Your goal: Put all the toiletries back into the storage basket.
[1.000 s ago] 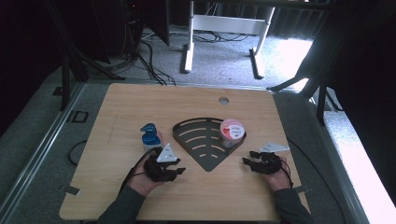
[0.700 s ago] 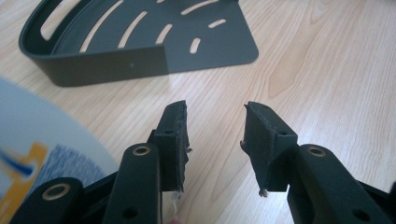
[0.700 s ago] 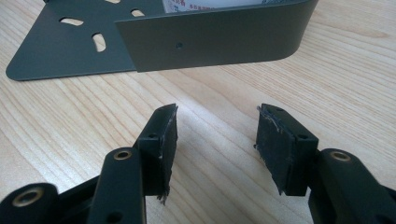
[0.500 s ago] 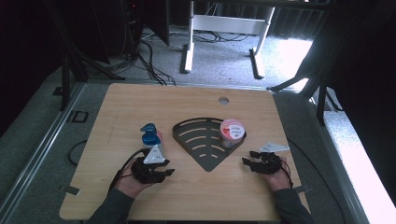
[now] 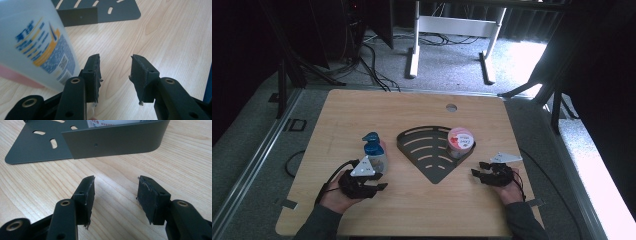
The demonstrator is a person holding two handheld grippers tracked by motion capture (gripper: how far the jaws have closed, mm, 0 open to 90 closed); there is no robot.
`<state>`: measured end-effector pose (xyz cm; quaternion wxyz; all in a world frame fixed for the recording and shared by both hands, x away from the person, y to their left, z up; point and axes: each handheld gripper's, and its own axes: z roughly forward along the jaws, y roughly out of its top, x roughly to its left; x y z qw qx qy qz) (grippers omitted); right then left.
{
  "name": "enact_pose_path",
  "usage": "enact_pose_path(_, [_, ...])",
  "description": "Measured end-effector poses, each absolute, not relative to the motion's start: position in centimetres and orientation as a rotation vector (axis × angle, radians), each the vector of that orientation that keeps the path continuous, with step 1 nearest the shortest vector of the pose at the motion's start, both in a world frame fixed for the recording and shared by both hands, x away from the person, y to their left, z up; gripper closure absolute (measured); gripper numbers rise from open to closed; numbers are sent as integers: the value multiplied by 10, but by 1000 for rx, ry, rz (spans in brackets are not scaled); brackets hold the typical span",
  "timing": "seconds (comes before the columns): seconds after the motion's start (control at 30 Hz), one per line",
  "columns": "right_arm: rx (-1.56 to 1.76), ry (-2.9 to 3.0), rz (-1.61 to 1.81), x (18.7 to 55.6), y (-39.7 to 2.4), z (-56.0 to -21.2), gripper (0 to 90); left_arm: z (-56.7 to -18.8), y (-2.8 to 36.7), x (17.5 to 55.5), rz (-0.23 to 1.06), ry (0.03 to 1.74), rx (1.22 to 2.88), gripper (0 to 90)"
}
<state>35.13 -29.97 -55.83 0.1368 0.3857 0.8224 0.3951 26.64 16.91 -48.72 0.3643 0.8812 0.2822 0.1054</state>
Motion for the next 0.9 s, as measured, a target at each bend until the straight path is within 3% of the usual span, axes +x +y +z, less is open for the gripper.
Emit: enact_pose_path(0.9, [1114, 2384, 1145, 351, -300, -558, 465, -477, 208, 292, 334, 907, 2222, 573])
